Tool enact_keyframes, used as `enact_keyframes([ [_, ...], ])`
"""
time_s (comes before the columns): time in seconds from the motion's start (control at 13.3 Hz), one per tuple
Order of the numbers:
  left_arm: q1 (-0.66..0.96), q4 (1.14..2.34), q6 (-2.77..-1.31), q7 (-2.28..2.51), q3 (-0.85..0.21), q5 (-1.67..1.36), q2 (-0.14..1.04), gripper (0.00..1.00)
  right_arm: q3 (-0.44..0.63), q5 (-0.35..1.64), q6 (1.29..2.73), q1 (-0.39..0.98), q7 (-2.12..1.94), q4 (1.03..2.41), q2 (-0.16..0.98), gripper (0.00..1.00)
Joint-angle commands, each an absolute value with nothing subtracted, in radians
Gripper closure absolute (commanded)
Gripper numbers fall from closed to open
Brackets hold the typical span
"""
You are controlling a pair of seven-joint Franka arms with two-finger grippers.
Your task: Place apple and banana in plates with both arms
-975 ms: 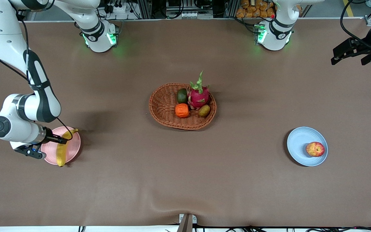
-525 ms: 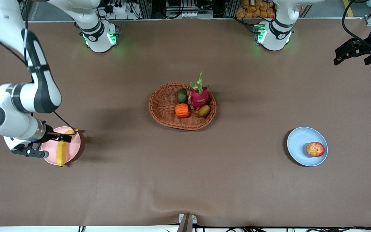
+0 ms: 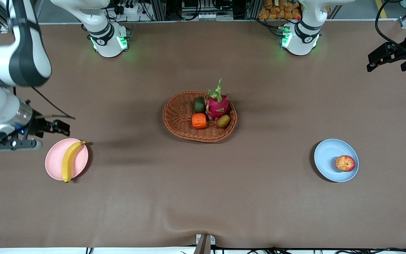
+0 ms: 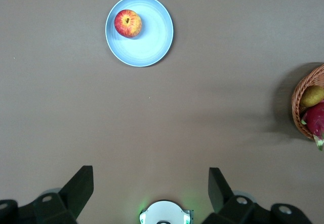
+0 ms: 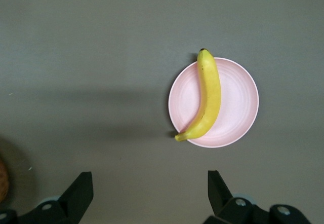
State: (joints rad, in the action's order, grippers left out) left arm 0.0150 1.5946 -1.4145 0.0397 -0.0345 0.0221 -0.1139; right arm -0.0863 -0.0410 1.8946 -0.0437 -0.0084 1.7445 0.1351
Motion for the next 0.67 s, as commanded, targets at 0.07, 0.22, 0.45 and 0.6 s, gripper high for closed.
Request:
enact_keyframes([
  [0.07, 0.023, 1.578, -1.411, 0.049, -0.037, 0.044, -0.107, 0.0, -0.077, -0.025, 1.823, -0.037, -0.04, 1.761, 0.013, 0.0],
  [0.22, 0.025, 1.575, -1.411, 0.055, -0.037, 0.044, -0.11, 0.0, -0.077, -0.025, 1.7, -0.034, -0.044, 1.697, -0.017, 0.0],
  [0.45, 0.025, 1.575, -1.405, 0.054, -0.037, 0.044, -0.114, 0.0, -0.061, -0.032, 1.505, -0.034, -0.044, 1.539, -0.014, 0.0],
  [0.6, 0.023, 1.572, -1.407, 0.048, -0.035, 0.044, -0.109, 0.0, -0.04, -0.028, 1.436, -0.034, -0.043, 1.494, -0.014, 0.0],
])
